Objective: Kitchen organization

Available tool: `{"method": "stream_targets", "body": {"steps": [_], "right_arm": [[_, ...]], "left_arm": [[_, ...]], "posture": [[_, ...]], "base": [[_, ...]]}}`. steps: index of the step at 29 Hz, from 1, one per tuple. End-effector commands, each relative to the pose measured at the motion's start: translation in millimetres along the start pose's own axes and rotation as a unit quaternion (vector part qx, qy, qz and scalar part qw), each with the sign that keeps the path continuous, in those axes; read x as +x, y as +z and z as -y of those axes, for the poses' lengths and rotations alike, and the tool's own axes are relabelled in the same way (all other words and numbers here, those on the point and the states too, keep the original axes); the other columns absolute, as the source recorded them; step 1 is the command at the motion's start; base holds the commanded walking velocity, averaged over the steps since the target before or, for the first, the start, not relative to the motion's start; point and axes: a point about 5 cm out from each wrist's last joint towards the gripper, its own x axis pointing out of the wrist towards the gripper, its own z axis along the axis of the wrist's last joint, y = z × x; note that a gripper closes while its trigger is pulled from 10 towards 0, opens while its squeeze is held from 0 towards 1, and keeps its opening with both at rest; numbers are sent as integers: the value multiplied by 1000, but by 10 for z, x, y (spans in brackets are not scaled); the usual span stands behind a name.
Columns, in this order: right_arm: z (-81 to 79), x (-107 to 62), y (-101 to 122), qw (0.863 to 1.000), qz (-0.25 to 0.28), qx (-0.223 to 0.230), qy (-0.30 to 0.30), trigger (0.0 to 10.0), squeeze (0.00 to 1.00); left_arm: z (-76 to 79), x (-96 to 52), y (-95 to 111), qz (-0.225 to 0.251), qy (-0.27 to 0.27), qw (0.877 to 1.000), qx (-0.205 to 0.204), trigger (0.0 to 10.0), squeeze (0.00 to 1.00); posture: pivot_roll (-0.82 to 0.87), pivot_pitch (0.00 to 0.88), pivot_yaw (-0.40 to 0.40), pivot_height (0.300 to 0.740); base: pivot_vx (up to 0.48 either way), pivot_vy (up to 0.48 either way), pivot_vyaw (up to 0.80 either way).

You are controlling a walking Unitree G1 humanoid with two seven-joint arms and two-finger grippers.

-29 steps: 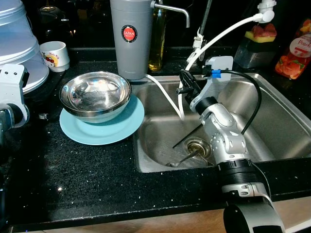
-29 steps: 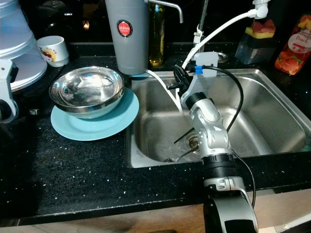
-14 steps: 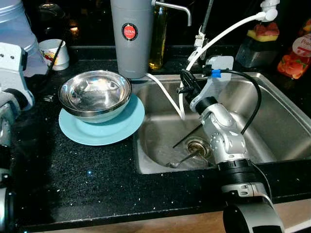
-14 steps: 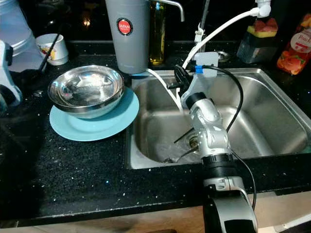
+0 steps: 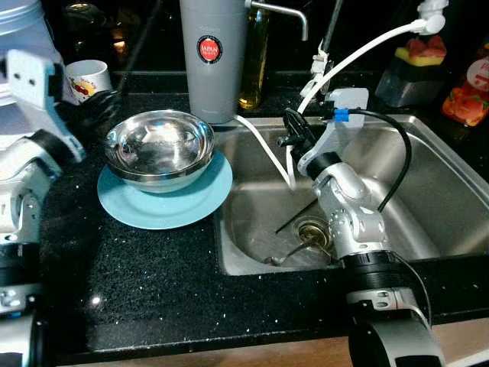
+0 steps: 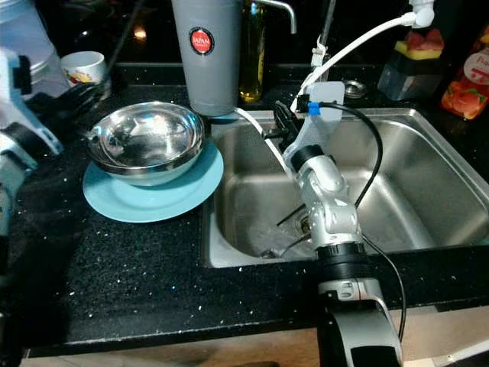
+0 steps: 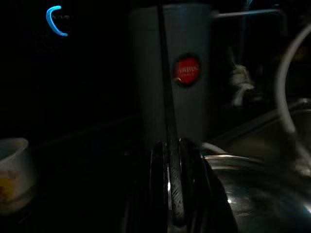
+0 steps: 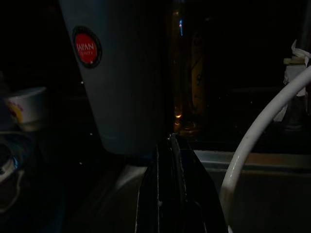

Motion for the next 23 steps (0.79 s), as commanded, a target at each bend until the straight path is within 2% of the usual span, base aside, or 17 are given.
{"method": "stream_targets", "body": {"steps": [1,7,9,10,11,12,13,14,15,16,17,18,19,20,21,22,23], "right_arm": [[55,-4,70,999,17,25,-20,10000,0],[77,-15,89,999,22,36,-25,10000,0],[99,-31,112,996,32,71,-34,10000,0],[99,-31,112,996,32,71,-34,10000,0],[123,-43,134,992,43,107,-42,10000,0],[123,-43,134,992,43,107,-42,10000,0],[140,-54,168,986,60,148,-44,10000,388],[140,-54,168,986,60,148,-44,10000,388],[151,-63,191,981,71,174,-44,10000,388],[136,-70,214,973,82,213,-37,10000,1000],[99,-80,221,964,87,250,-23,10000,1000],[99,-80,221,964,87,250,-23,10000,1000],[67,-89,225,956,90,278,-13,10000,1000],[67,-89,225,956,90,278,-13,10000,1000],[6,-110,229,942,93,323,6,10000,1000],[6,-110,229,942,93,323,6,10000,1000],[-26,-122,236,935,94,340,19,10000,1000]], "left_arm": [[188,26,-22,-3,-49,999,-16,0,0],[310,78,41,1,-79,997,-5,0,0],[427,98,93,11,-120,992,-32,0,0],[427,98,93,11,-120,992,-32,0,0],[530,91,104,14,-154,986,-56,0,0],[530,91,104,14,-154,986,-56,0,0],[644,79,96,14,-184,979,-88,0,0],[644,79,96,14,-184,979,-88,0,0],[720,65,92,13,-203,973,-109,0,0],[802,60,54,8,-215,968,-130,0,0],[888,58,-4,1,-223,964,-148,0,0],[888,58,-4,1,-223,964,-148,0,0],[951,58,-53,-5,-226,961,-159,0,0],[951,58,-53,-5,-226,961,-159,0,0],[1035,60,-120,-12,-229,958,-172,0,0],[1035,60,-120,-12,-229,958,-172,0,0],[1056,65,-143,-13,-228,958,-175,0,0]], "posture": [[5,101,25,740],[5,103,26,740],[7,103,27,740],[7,103,27,740],[6,103,27,740],[6,103,27,740],[4,102,30,740],[4,102,30,740],[3,103,32,740],[3,103,32,740],[3,103,32,740],[3,103,32,740],[1,105,32,740],[1,105,32,740],[1,105,30,740],[1,105,30,740],[1,105,30,740]], "base": [[0,0,0],[0,0,0],[0,0,0],[0,0,0],[0,0,0],[0,0,0],[0,0,0],[0,0,0],[0,0,0],[0,0,0],[0,0,0],[0,0,0],[0,0,0],[0,0,0],[0,0,0],[0,0,0],[0,0,0]]}}
